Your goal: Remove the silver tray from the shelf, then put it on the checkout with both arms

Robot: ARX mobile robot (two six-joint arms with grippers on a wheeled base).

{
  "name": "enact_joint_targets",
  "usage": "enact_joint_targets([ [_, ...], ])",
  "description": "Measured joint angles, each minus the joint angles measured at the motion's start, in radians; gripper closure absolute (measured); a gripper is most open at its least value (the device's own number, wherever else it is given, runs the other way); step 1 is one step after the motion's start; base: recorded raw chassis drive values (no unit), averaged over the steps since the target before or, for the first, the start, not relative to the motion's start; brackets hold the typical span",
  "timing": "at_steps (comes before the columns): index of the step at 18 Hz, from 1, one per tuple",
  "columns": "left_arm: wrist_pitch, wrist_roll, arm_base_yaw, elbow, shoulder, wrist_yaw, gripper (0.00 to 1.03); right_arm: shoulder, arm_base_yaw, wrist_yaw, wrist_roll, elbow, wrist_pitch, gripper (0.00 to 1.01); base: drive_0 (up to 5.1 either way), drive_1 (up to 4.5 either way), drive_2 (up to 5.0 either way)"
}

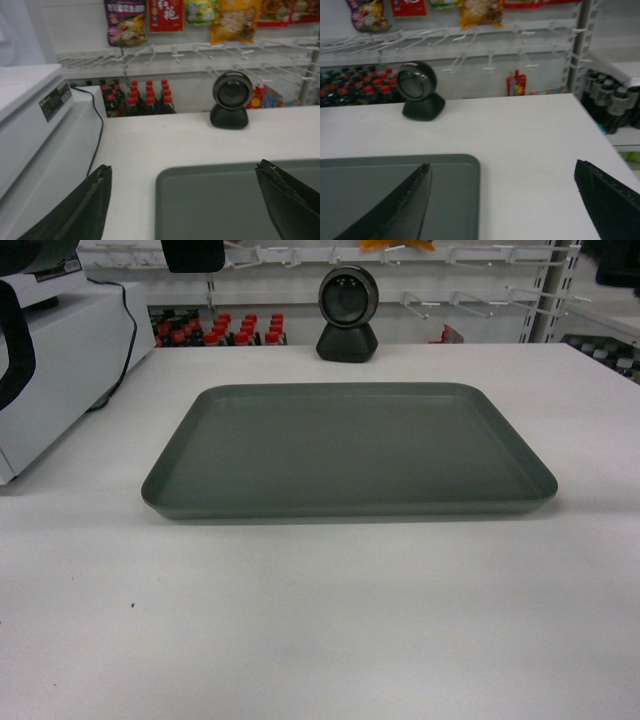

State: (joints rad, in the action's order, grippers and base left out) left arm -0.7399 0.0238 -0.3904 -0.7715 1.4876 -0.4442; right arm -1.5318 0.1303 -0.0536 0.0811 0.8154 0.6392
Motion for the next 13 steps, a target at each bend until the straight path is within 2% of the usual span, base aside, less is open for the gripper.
enact_joint_targets([
  [1, -0.01, -0.005, 0.027, 0.082, -0.055, 0.077, 0.23, 0.046, 0.0, -0.052, -0.03, -0.096, 0.101, 0.22, 0.0, 0.0, 0.0],
  [2, -0.003, -0.01, 0.069, 0.172, -0.124, 0.117, 0.34, 0.109, -0.007, -0.059, -0.047, -0.193, 0.138, 0.33, 0.0, 0.0, 0.0],
  [3, 0.021, -0.016, 0.108, 0.24, -0.195, 0.141, 0.45, 0.189, -0.009, -0.062, -0.056, -0.264, 0.118, 0.44, 0.0, 0.0, 0.0],
  [4, 0.053, -0.017, 0.128, 0.293, -0.277, 0.156, 0.56, 0.28, -0.013, -0.063, -0.06, -0.322, 0.074, 0.55, 0.0, 0.0, 0.0],
  [6, 0.037, -0.017, 0.152, 0.388, -0.418, 0.216, 0.77, 0.496, -0.013, -0.06, -0.067, -0.43, -0.053, 0.77, 0.0, 0.0, 0.0],
  [8, 0.034, -0.017, 0.202, 0.473, -0.486, 0.249, 0.99, 0.652, -0.035, -0.047, -0.072, -0.513, -0.043, 0.99, 0.0, 0.0, 0.0],
  [10, 0.044, -0.02, 0.236, 0.547, -0.547, 0.285, 1.02, 0.701, -0.05, -0.026, -0.075, -0.576, -0.044, 0.99, 0.0, 0.0, 0.0],
  [11, 0.048, -0.02, 0.251, 0.571, -0.585, 0.301, 1.02, 0.726, -0.087, 0.032, -0.075, -0.614, -0.058, 0.99, 0.0, 0.0, 0.0],
  [12, 0.057, -0.02, 0.264, 0.591, -0.624, 0.316, 1.02, 0.757, -0.127, 0.045, -0.075, -0.639, -0.064, 0.99, 0.0, 0.0, 0.0],
  [13, 0.069, -0.02, 0.278, 0.613, -0.657, 0.327, 1.02, 0.793, -0.138, 0.042, -0.074, -0.656, -0.064, 1.0, 0.0, 0.0, 0.0],
])
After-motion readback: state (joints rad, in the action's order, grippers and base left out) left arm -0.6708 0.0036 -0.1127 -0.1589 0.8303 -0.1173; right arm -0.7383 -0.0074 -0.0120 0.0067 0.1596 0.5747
